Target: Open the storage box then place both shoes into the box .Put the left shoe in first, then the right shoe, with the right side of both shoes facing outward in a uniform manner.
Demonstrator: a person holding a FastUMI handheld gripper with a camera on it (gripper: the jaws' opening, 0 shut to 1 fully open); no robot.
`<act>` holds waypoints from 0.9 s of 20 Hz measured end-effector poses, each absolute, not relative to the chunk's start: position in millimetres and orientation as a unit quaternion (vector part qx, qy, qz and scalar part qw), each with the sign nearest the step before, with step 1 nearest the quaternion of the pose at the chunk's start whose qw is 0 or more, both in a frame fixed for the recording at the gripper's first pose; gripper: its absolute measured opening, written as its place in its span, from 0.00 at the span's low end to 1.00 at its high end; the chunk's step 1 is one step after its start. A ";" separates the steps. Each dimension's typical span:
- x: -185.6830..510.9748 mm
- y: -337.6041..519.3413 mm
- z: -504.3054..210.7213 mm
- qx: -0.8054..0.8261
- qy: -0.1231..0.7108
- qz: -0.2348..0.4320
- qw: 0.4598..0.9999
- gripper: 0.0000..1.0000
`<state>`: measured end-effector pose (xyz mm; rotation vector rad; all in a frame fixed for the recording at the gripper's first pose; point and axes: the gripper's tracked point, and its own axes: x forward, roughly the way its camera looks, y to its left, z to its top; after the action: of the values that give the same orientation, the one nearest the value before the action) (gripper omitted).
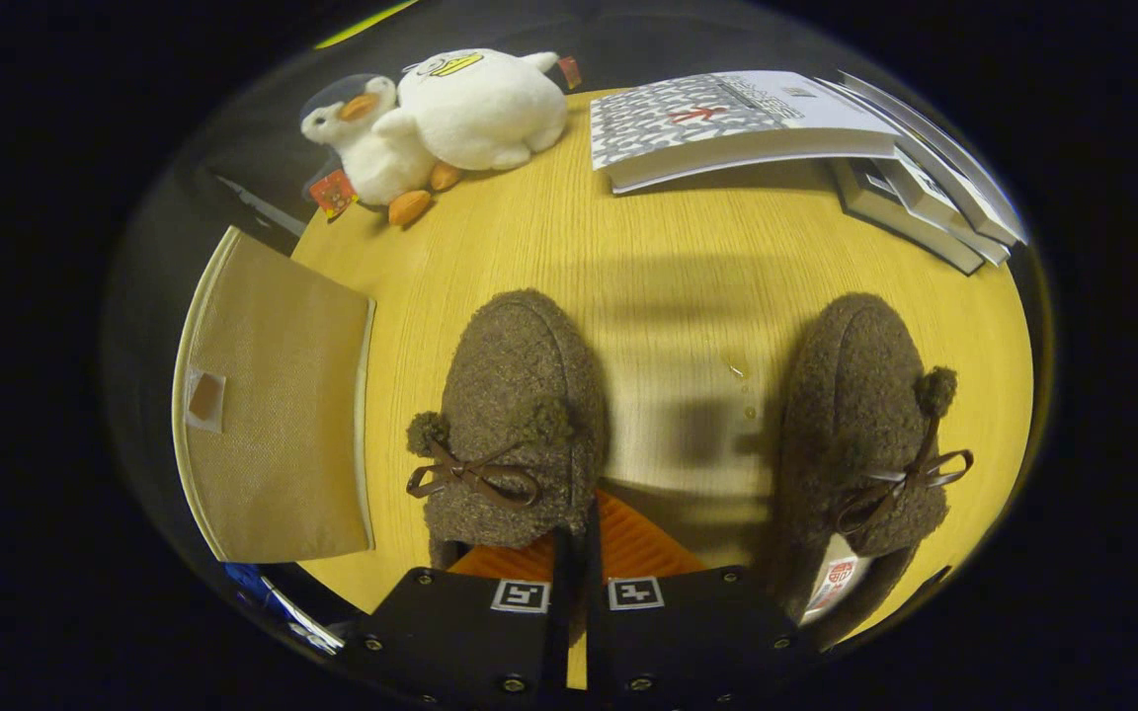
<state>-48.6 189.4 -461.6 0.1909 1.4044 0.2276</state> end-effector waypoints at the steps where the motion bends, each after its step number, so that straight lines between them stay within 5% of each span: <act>1: -49.4 190.3 -458.9 0.084 0.641 0.113 0.755 0.00; 18: -0.7 279.6 -257.4 0.144 0.539 0.216 0.801 0.00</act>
<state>-0.7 279.6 -257.4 0.3082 1.1564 0.4627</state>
